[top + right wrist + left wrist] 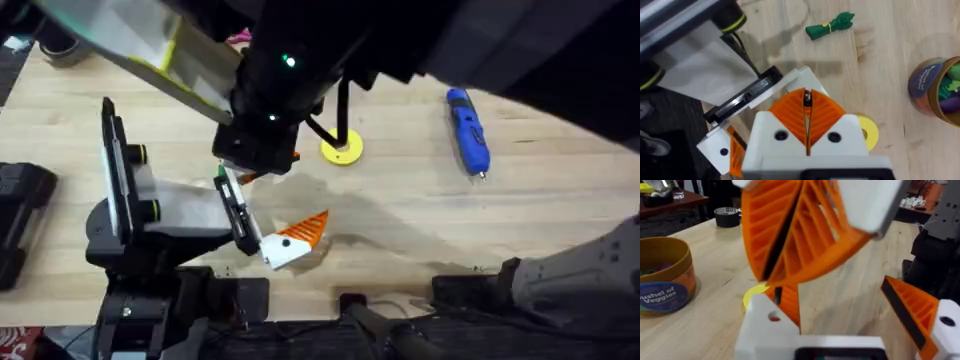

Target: Pick up the gripper from the table and insert it into the empty holder that is missing its gripper. Then pick up a screw, insert it into the mounting hole, and use the screwdriver to tighten it. Finally, clean up the table by picking up the vegetable and placing it into the bucket.

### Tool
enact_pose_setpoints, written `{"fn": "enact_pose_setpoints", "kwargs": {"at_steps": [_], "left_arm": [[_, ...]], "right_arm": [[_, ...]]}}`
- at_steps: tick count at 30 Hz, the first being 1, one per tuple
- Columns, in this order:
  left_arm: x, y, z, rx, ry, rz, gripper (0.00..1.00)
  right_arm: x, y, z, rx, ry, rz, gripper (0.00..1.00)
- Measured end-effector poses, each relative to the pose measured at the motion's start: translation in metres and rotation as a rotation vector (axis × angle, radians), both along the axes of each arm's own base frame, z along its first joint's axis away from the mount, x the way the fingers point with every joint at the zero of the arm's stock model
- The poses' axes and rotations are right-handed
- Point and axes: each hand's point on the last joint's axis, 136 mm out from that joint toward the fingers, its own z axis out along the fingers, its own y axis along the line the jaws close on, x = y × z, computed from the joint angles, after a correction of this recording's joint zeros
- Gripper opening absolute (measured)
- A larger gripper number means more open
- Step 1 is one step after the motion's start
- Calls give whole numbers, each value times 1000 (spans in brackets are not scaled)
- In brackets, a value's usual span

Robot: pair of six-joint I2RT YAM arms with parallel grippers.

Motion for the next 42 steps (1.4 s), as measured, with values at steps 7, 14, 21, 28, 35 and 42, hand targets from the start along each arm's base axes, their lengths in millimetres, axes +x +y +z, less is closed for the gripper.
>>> {"fn": "enact_pose_setpoints", "kwargs": {"at_steps": [7,14,21,28,35,42], "left_arm": [[0,0,0,0,0,0,985],[0,0,0,0,0,0,985],[0,0,0,0,0,0,985],[0,0,0,0,0,0,985],[0,0,0,0,0,0,985],[0,0,0,0,0,0,985]], "right_arm": [[-1,-1,-8,-14,8,0,5],[0,0,-8,-9,5,0,5],[0,0,-8,-9,3,3,5],[0,0,-8,-9,2,3,5],[1,1,-9,-13,3,6,5],[1,2,-15,-27,10,6,5]]}}
